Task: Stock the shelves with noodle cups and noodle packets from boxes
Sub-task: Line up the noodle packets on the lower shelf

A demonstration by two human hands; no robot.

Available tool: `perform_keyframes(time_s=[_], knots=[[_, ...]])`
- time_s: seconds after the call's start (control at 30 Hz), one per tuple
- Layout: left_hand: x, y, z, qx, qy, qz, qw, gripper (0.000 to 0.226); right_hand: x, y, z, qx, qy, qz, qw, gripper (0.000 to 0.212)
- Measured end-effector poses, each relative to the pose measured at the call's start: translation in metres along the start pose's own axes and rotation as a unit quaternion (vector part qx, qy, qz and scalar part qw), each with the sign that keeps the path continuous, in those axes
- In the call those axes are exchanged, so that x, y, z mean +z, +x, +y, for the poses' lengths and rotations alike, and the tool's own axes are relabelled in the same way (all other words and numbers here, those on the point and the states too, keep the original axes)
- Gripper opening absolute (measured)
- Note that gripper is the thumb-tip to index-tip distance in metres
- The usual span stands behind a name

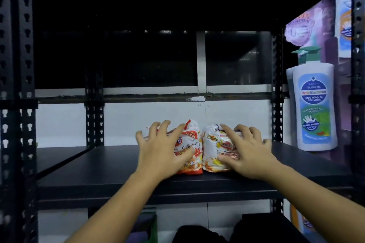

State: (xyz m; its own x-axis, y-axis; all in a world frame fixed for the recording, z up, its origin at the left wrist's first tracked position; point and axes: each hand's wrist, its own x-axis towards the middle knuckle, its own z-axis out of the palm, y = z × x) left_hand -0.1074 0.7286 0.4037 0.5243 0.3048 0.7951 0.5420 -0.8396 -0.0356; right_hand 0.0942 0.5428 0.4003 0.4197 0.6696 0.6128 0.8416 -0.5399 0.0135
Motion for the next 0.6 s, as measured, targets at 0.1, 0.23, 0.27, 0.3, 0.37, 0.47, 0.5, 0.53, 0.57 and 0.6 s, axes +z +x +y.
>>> perform_keyframes(time_s=[0.1, 0.23, 0.27, 0.3, 0.37, 0.47, 0.5, 0.53, 0.57, 0.6], knots=[[0.016, -0.009, 0.000, -0.060, -0.036, -0.069, 0.995, 0.090, 0.005, -0.001, -0.004, 0.025, 0.062, 0.000, 0.998, 0.090], [0.025, -0.009, 0.000, -0.067, -0.047, -0.058, 0.995, 0.091, 0.016, 0.003, 0.000, 0.019, 0.108, 0.024, 0.994, 0.084], [0.026, -0.007, -0.001, -0.068, -0.050, -0.062, 0.994, 0.092, 0.019, 0.005, 0.003, 0.023, 0.115, 0.025, 0.993, 0.083], [0.027, -0.006, -0.002, -0.068, -0.053, -0.065, 0.994, 0.092, 0.022, 0.008, 0.005, 0.028, 0.119, 0.023, 0.992, 0.082], [0.031, -0.004, -0.004, -0.066, -0.057, -0.067, 0.994, 0.091, 0.027, 0.015, 0.008, 0.041, 0.128, 0.015, 0.991, 0.079], [0.038, -0.002, -0.007, -0.063, -0.062, -0.070, 0.994, 0.090, 0.036, 0.025, 0.014, 0.055, 0.136, 0.000, 0.989, 0.078], [0.039, -0.001, -0.007, -0.061, -0.062, -0.071, 0.994, 0.090, 0.039, 0.029, 0.017, 0.061, 0.138, -0.008, 0.988, 0.078], [0.040, 0.000, -0.007, -0.060, -0.061, -0.073, 0.994, 0.090, 0.043, 0.031, 0.020, 0.070, 0.140, -0.015, 0.988, 0.078], [0.041, 0.001, -0.007, -0.060, -0.060, -0.076, 0.993, 0.091, 0.047, 0.033, 0.022, 0.077, 0.140, -0.017, 0.987, 0.077], [0.042, 0.002, -0.007, -0.062, -0.060, -0.077, 0.993, 0.091, 0.051, 0.035, 0.022, 0.082, 0.134, -0.016, 0.987, 0.077]])
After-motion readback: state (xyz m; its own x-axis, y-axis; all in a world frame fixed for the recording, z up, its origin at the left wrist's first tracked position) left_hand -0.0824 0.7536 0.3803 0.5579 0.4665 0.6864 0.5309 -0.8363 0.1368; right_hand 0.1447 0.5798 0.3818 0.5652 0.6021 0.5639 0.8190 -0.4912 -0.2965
